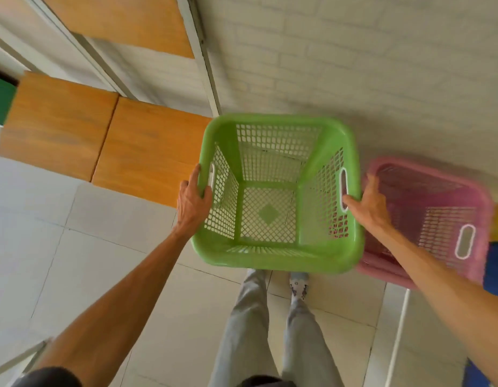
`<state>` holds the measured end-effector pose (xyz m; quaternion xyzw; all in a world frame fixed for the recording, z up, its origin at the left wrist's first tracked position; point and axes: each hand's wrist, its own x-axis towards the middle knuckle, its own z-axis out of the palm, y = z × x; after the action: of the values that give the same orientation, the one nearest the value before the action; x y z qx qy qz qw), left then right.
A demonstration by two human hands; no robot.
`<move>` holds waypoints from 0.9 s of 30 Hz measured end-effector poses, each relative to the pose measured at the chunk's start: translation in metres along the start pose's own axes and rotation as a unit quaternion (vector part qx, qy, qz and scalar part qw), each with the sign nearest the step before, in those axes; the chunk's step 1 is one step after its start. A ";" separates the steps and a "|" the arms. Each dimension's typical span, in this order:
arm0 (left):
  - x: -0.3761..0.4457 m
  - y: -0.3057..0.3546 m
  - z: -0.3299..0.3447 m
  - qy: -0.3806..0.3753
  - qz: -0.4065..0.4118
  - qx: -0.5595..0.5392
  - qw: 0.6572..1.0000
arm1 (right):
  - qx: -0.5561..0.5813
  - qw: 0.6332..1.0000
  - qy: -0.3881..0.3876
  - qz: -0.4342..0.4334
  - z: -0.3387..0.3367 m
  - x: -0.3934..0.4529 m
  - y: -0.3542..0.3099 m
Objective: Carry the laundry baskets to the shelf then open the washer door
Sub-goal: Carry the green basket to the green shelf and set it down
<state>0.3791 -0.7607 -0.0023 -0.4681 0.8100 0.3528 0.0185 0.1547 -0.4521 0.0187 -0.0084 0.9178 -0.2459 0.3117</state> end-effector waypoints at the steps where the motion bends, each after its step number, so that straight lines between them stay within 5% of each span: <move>1: -0.018 0.011 -0.020 0.015 -0.007 -0.012 1.000 | 0.011 1.000 -0.006 -0.008 -0.018 -0.015 -0.011; 7: -0.143 0.059 -0.150 0.073 -0.040 -0.082 0.993 | 0.051 0.995 -0.022 -0.084 -0.120 -0.116 -0.066; 13: -0.262 0.059 -0.232 0.192 -0.105 -0.131 0.967 | 0.046 0.972 -0.052 -0.224 -0.149 -0.188 -0.132; 27: -0.427 -0.119 -0.320 0.417 -0.256 -0.227 0.842 | -0.036 0.872 -0.238 -0.427 0.023 -0.318 -0.300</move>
<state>0.8065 -0.6677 0.3255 -0.7526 0.4898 0.2813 -0.3385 0.3825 -0.6723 0.3206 -0.4691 0.7310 -0.3119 0.3851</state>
